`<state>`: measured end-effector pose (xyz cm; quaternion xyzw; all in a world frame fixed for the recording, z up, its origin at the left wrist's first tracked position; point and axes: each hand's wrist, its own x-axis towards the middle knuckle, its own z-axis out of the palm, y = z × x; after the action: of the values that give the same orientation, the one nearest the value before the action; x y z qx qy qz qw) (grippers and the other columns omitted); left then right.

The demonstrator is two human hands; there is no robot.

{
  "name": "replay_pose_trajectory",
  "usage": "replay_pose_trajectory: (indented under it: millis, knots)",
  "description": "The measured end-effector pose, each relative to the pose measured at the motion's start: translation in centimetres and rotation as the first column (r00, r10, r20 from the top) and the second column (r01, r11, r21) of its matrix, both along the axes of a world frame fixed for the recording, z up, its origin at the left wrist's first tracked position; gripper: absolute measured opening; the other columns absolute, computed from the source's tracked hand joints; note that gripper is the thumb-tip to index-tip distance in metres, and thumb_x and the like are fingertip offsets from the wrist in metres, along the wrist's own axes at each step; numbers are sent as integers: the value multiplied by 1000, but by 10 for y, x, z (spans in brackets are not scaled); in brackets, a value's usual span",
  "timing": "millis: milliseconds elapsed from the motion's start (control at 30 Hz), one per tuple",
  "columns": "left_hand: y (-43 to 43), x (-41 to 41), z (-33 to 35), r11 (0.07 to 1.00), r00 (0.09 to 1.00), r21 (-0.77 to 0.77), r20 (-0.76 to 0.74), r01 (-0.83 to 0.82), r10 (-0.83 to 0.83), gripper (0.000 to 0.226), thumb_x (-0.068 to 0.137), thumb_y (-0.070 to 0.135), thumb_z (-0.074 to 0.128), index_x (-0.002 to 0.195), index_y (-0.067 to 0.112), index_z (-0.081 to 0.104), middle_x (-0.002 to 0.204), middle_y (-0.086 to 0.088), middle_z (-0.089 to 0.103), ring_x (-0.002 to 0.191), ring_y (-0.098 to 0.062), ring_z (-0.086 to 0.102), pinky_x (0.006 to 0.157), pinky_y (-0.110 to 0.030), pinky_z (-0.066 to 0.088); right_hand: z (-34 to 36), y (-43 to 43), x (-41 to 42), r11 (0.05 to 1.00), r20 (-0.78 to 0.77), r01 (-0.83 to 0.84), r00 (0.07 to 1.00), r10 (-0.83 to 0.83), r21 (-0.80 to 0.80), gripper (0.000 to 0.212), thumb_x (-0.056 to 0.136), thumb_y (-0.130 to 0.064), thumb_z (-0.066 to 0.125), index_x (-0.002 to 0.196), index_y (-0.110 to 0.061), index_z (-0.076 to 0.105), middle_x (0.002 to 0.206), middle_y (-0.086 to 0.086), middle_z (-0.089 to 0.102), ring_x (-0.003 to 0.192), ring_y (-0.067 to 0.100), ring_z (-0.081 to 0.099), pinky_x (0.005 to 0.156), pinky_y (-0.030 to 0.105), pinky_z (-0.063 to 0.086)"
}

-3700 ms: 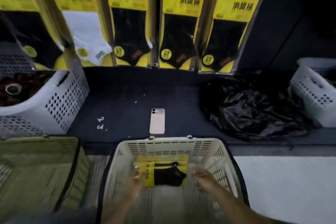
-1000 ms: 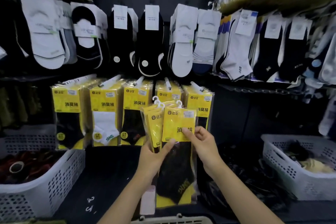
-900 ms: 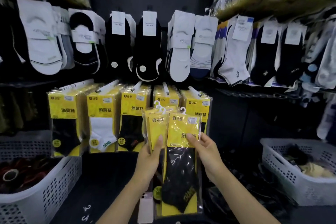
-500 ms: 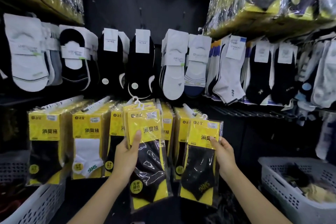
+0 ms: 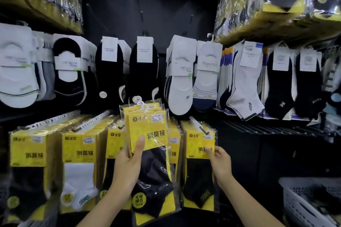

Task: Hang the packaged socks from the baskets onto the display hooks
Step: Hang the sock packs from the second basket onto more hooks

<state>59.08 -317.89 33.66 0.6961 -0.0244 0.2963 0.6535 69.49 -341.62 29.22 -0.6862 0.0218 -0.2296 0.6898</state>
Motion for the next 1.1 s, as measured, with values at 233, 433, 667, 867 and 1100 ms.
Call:
replay_pose_trajectory:
  millis: [233, 433, 667, 867, 1100]
  knots:
    - [-1, 5, -4, 1000, 1000, 1, 16, 14, -14, 34, 68, 70, 45, 64, 37, 44, 56, 13, 37, 47, 3, 31, 36, -6, 29, -10, 2, 41, 957, -234, 267, 943, -236, 115, 29, 78, -22, 77, 95, -10, 58, 97, 9, 66, 87, 24, 61, 74, 31, 45]
    - [-3, -4, -9, 998, 998, -44, -2, 55, -56, 27, 70, 68, 48, 69, 42, 54, 58, 15, 43, 47, 5, 40, 42, -4, 35, -21, 0, 2, 981, -204, 159, 970, -134, 111, 17, 85, -17, 69, 99, -9, 63, 102, 9, 65, 85, 18, 60, 69, 26, 49]
    - [-23, -22, -23, 988, 988, -51, -48, 147, -149, 33, 73, 64, 49, 89, 38, 59, 66, 2, 54, 58, -5, 48, 52, -6, 42, 27, 36, -89, 961, -12, -275, 961, 275, 31, 19, 92, -30, 56, 98, -18, 68, 96, -1, 72, 88, 14, 68, 74, 23, 56]
    - [-47, -39, -21, 987, 983, -101, -117, 128, -139, 37, 62, 65, 62, 88, 38, 58, 84, 20, 66, 77, 4, 60, 68, -9, 43, 47, 50, -124, 954, 50, -300, 952, 301, -18, 31, 76, -36, 75, 94, -12, 66, 89, 1, 70, 85, 9, 66, 76, 18, 53]
    - [-39, -37, -16, 987, 984, 23, -91, 159, -156, 58, 78, 61, 42, 90, 8, 63, 62, 0, 54, 56, -11, 48, 48, -13, 35, 28, 15, -118, 940, -69, -306, 945, 319, 151, 20, 91, -25, 62, 103, -10, 67, 101, 8, 74, 100, 25, 68, 98, 44, 49]
